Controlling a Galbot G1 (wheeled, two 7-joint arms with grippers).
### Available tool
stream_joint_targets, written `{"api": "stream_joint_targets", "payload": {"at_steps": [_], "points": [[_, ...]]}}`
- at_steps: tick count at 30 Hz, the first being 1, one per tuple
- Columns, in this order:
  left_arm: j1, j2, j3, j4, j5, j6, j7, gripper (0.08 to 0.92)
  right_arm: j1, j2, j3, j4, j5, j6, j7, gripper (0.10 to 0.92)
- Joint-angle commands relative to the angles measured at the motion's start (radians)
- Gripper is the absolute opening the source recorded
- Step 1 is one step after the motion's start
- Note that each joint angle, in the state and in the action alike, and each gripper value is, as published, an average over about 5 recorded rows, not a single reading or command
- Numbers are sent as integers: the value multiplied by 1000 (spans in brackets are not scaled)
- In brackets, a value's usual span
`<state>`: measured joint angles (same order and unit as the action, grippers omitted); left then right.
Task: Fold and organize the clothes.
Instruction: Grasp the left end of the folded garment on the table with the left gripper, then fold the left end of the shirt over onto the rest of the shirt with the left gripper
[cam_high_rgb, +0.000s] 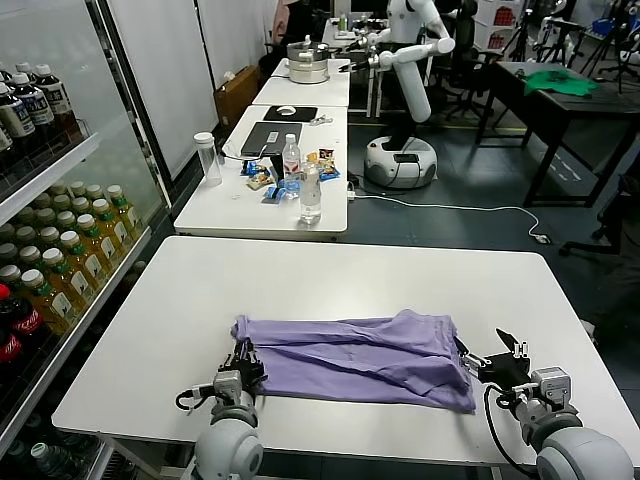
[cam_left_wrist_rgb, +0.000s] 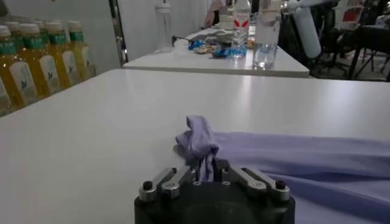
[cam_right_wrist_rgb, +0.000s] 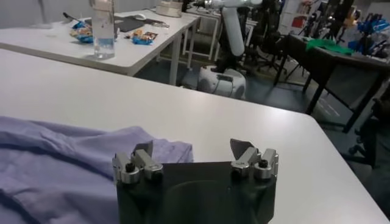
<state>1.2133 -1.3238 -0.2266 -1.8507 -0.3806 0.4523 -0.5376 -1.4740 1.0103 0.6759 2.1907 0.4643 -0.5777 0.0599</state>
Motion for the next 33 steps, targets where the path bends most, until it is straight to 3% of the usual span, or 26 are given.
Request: {"api": "stream_joint_targets", "payload": {"at_steps": [1,7,12,15,20,26,33], "points": [[-2,224,-234,-48,-221,4,22,139,3,-8,3,2,12,0,2,823],[0,390,-432,-95,-380,-1,63,111,18,-3,-4,-4,14,0,3,823],[12,404,-481,-225,-620,-1,100,111,21,9,-11,-5,9,0,4,823],[23,345,-417,-331,-740,-8,127,111,18,16,-11,-6,5,0,4,823],[9,174,-239,-407,-810,-15,143,111,10,21,-4,-3,3,0,4,823],[-50,-6,-13,-331,-784,-28,126,111,2,21,6,-4,-1,0,3,823],[-106,-118,114,-215,-717,-28,97,111,8,15,11,-17,1,0,1,823]]}}
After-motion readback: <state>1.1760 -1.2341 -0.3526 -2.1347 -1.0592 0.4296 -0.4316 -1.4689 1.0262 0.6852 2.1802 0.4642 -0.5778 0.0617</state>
